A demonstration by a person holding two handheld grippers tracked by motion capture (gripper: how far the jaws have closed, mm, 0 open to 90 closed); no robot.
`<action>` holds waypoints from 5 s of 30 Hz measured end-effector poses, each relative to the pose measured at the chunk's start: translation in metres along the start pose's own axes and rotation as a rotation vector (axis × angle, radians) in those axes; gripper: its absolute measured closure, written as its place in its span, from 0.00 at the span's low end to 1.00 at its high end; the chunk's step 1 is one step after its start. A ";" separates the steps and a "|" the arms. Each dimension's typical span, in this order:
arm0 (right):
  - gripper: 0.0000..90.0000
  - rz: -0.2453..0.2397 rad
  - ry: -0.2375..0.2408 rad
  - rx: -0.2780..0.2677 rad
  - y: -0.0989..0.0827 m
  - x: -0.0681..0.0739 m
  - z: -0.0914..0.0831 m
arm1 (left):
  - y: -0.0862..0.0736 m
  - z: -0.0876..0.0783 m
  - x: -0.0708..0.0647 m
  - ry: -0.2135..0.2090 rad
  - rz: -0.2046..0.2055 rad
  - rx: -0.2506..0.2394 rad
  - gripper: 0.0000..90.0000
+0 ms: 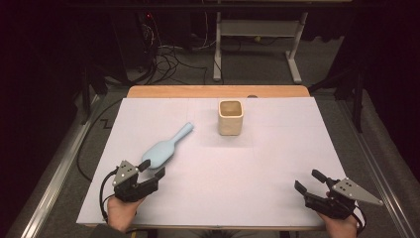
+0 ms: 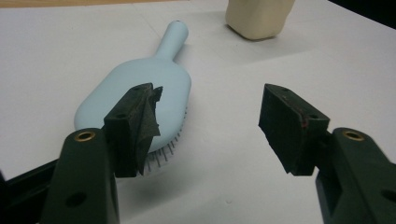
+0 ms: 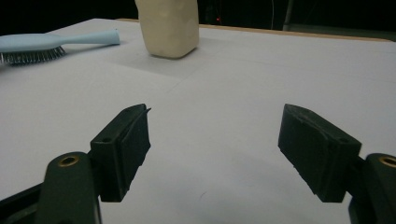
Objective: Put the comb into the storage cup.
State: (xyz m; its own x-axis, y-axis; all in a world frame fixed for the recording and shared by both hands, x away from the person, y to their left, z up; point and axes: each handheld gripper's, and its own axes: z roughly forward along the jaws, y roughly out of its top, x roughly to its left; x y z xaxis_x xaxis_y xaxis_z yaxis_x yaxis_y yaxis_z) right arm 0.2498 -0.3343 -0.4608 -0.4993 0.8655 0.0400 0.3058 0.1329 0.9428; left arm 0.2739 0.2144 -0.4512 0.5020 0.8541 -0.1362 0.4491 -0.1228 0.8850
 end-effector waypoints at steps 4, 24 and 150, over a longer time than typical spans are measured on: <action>0.28 -0.001 0.002 -0.001 0.000 0.000 0.000 | 0.002 0.003 0.000 -0.006 -0.015 0.000 0.43; 0.28 -0.003 0.029 -0.001 0.000 0.001 0.002 | 0.015 0.025 -0.009 -0.039 -0.013 0.003 0.43; 0.31 -0.035 0.040 0.016 0.001 0.004 0.005 | 0.163 0.157 0.032 0.178 -0.121 0.570 0.82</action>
State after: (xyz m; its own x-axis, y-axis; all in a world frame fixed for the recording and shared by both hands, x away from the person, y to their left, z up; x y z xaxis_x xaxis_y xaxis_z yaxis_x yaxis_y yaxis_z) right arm 0.2521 -0.3287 -0.4610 -0.5419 0.8402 0.0203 0.3001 0.1709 0.9385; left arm 0.4791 0.1425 -0.3814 0.3136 0.9441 -0.1014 0.8451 -0.2288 0.4832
